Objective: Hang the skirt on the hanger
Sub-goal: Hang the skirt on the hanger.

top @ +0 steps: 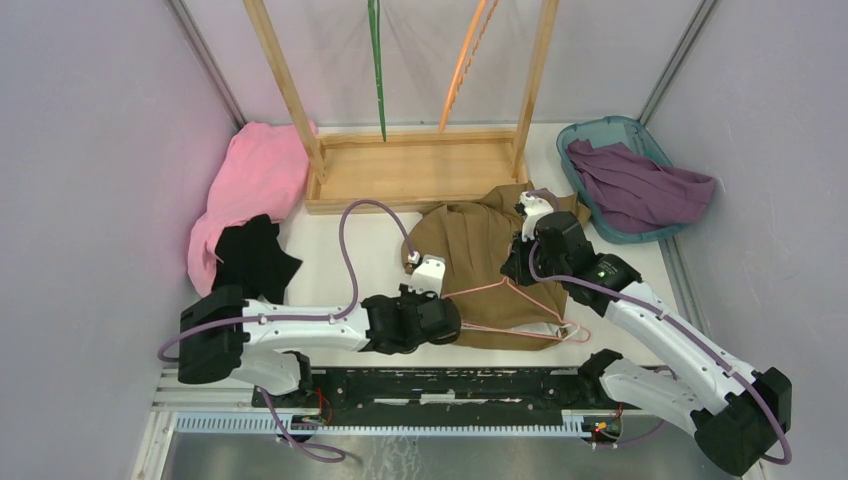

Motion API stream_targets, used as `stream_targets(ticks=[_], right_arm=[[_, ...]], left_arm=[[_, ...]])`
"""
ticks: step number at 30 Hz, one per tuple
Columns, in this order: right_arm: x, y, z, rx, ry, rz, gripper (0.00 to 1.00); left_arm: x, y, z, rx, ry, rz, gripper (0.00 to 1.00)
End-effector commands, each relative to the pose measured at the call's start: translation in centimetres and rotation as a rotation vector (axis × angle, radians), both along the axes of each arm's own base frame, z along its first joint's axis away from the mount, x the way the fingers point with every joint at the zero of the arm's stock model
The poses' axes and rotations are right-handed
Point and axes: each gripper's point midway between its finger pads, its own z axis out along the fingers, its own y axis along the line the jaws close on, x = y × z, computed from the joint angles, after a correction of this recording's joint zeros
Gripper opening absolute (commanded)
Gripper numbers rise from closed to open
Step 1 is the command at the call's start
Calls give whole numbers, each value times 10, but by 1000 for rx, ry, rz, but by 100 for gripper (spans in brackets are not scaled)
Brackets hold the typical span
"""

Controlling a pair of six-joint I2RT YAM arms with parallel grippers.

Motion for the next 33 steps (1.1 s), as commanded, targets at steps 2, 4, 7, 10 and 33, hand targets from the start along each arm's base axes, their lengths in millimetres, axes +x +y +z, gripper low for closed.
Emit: stream_targets(ticks=[2,4,7,10,33], right_arm=[[8,3,18,32,-70,-10,1],[8,2,18,31,-72,-9,1],[8,2,19,30,-73,-9,1],[7,1,19,29,-74,-8,1],[6,0,18,25,-75,-1,1]], left_arm=[[13,-29,29,-114,-88,39,3],[13,-32,29,-111,-89,35,3],[13,-37,27,-110,-83,23,3],[12,-40,25,-112,-78,12,3],[2,-6,23,-104,-65,62,22]])
